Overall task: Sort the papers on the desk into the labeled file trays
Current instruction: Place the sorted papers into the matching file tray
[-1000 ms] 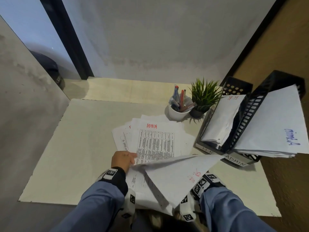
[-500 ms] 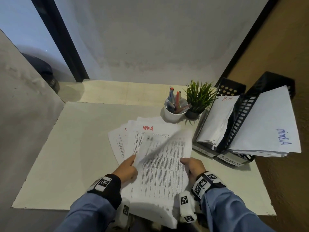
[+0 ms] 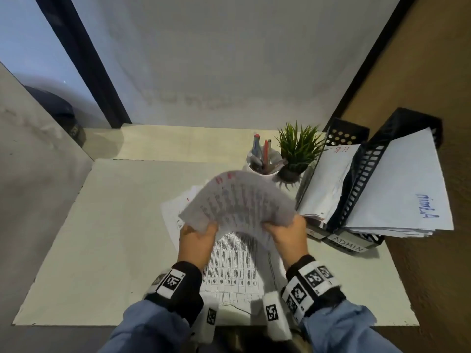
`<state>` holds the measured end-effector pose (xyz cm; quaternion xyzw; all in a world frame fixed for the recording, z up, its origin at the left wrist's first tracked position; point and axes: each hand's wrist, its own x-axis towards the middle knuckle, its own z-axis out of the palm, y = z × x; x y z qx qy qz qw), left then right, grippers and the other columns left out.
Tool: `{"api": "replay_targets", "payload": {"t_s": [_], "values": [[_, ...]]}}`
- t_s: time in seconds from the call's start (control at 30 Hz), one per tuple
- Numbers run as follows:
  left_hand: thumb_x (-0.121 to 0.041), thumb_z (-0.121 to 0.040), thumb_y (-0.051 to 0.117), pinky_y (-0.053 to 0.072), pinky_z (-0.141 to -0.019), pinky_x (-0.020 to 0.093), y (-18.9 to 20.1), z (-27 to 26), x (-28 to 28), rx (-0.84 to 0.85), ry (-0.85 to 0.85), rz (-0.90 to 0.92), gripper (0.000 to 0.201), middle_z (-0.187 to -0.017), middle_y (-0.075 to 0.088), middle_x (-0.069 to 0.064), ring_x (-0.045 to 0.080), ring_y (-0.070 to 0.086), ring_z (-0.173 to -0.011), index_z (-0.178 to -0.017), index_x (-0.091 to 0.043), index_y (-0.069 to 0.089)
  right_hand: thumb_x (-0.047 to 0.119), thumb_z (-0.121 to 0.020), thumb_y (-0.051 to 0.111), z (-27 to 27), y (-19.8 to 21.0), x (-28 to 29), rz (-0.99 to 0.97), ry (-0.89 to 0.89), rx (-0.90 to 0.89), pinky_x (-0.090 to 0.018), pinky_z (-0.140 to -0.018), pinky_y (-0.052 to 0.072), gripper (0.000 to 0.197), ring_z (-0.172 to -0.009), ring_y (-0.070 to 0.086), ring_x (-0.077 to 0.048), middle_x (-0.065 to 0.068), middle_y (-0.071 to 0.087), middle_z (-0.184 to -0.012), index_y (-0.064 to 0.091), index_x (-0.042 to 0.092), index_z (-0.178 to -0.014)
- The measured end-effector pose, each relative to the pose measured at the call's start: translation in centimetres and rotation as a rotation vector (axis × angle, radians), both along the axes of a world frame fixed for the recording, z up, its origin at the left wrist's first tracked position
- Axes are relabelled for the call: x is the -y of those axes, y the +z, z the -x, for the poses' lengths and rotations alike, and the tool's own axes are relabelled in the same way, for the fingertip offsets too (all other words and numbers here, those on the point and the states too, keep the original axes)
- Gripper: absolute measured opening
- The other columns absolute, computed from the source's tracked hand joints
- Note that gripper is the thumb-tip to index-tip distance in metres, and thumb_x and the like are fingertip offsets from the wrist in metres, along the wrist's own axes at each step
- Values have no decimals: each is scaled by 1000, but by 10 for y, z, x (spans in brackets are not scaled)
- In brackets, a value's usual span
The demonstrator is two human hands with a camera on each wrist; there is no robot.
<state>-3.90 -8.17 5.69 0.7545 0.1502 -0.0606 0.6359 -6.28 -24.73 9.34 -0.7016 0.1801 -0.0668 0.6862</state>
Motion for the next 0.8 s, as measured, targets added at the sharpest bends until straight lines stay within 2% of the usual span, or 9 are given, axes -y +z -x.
{"api": "replay_targets", "payload": {"t_s": [0.1,0.17,0.23,0.3,0.4,0.5,0.57,0.67,0.8], "values": [[-12,-90,58,50,-62,28,-19,7,-4,-138,-57,-63,9,-87,69,17,27,62,-73,-90,-5,64,-21,-73,57,10,-21,-7,-53,13,-152,-19,-64,54,37,-75,59,-20,-9,60,-77,57,15,-72],[-11,-89,59,54,-70,32,-15,4,-5,-103,-31,-45,8,-96,69,17,26,65,-81,-90,-6,65,-15,-78,58,7,-24,-3,-99,-18,-196,-25,-73,56,28,-86,63,-23,-7,64,-85,59,13,-78],[-13,-89,61,55,-78,32,1,-6,-4,-22,-7,-38,12,-107,67,17,26,65,-94,-99,-7,64,-7,-81,60,-2,-14,8,-127,-58,-198,-24,-68,56,16,-81,68,-17,-6,67,-90,59,7,-88],[-22,-87,64,50,-89,38,21,-20,-2,111,-34,-71,21,-105,67,15,26,63,-99,-102,-7,64,-1,-82,62,-14,4,24,-92,-88,-137,-18,-62,57,15,-70,69,-8,-1,67,-85,59,7,-94],[-24,-86,63,48,-71,30,59,-38,10,290,-177,-129,16,-83,66,17,20,60,-73,-88,-9,62,1,-84,61,-30,21,54,136,-208,-2,-15,-77,55,24,-81,66,3,2,67,-96,61,7,-107],[-17,-88,58,46,-54,27,101,-55,30,428,-295,-261,8,-72,67,12,24,59,-62,-85,-21,65,15,-84,59,-47,11,89,410,-411,-84,-29,-101,42,47,-117,53,-18,-6,55,-128,50,9,-130],[-15,-88,56,43,-53,18,122,-66,45,515,-375,-347,13,-69,66,5,17,59,-59,-89,-21,67,21,-81,59,-55,1,106,474,-434,-215,-27,-94,39,51,-117,52,-30,-14,54,-128,48,3,-127],[-13,-87,55,49,-64,22,138,-79,66,580,-464,-436,17,-73,68,-4,12,63,-67,-94,-16,70,20,-84,62,-62,-13,115,414,-399,-451,-33,-94,41,58,-118,50,-35,-22,50,-132,38,-4,-131],[-16,-86,53,54,-73,36,146,-92,99,593,-522,-502,19,-79,72,1,18,65,-74,-93,-15,71,18,-79,67,-65,-28,118,50,-458,-569,-33,-92,42,68,-114,53,-34,-15,53,-126,37,-9,-133]]}}
